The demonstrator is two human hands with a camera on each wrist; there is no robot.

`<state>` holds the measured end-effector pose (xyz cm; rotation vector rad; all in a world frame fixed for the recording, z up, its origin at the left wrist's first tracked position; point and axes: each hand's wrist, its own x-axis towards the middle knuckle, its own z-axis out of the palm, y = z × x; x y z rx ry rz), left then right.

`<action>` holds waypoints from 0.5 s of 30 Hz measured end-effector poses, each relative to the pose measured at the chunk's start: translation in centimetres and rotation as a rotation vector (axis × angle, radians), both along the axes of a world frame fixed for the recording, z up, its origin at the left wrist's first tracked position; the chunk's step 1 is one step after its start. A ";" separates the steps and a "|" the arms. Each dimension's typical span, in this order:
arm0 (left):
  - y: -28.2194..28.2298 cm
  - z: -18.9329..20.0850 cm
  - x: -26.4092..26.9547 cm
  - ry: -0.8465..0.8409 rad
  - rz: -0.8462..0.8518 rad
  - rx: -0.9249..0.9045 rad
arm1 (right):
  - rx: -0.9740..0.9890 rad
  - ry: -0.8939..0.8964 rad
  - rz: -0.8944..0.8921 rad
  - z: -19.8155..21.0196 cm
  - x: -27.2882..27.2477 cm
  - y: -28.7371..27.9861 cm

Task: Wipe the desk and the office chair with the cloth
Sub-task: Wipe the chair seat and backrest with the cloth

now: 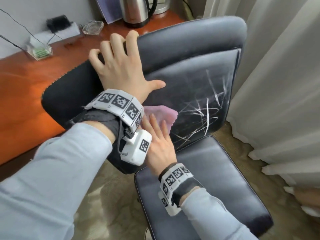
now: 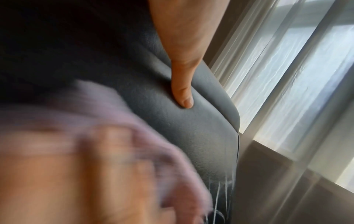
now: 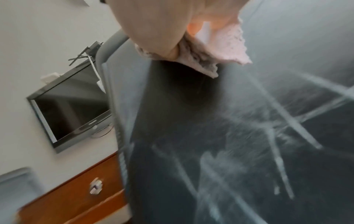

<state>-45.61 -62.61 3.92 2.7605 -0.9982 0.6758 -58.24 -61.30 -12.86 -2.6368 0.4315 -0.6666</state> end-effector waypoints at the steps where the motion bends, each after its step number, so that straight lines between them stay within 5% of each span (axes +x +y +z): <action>1: 0.0 0.1 0.0 0.000 -0.001 0.007 | 0.061 -0.022 -0.098 0.3 -0.3 -1.8; 4: -0.5 0.5 0.0 0.006 0.019 0.068 | 0.265 -0.066 -0.420 2.8 -1.1 -9.8; 6: -1.2 1.1 0.1 0.039 0.042 0.140 | 0.265 -0.149 -0.469 4.1 -1.2 -14.2; 9: -3.3 1.8 0.0 0.076 0.050 0.188 | 0.182 -0.235 -0.365 3.4 -1.3 -14.6; 15: -9.0 0.4 -1.8 0.020 -0.019 0.116 | 0.013 -0.092 0.078 -2.4 -4.1 -9.7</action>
